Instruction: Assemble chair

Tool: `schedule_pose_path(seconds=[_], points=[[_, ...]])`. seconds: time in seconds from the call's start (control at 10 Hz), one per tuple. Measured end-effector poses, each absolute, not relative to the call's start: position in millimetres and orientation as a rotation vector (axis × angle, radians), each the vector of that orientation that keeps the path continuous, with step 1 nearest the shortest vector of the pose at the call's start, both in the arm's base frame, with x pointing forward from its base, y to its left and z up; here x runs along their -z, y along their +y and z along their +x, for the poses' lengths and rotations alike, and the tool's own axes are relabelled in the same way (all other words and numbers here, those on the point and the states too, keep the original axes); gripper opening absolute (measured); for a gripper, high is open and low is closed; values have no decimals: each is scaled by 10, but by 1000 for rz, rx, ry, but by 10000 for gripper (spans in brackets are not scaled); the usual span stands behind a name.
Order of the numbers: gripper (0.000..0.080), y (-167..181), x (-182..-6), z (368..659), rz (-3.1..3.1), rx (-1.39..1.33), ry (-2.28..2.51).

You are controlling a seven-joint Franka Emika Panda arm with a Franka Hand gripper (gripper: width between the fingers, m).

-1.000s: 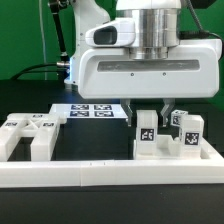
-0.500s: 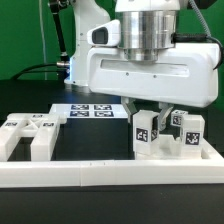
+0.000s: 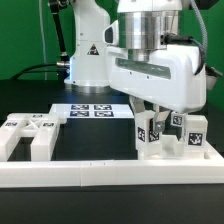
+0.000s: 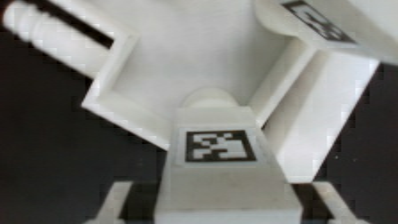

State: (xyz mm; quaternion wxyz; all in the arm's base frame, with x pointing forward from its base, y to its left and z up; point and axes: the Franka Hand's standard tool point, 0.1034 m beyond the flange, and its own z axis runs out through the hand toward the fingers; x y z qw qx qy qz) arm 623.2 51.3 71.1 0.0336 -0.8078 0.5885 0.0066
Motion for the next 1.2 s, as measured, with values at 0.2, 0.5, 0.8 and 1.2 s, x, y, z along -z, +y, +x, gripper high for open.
schedule_pose_path(seconds=[0.2, 0.5, 0.8, 1.2], points=[[367, 520, -710, 6231, -2468, -22, 1831], [618, 533, -722, 6232, -2582, -23, 1667], [648, 548, -724, 6232, -2845, -3, 1160], [648, 583, -709, 6215, -2998, 14, 668]])
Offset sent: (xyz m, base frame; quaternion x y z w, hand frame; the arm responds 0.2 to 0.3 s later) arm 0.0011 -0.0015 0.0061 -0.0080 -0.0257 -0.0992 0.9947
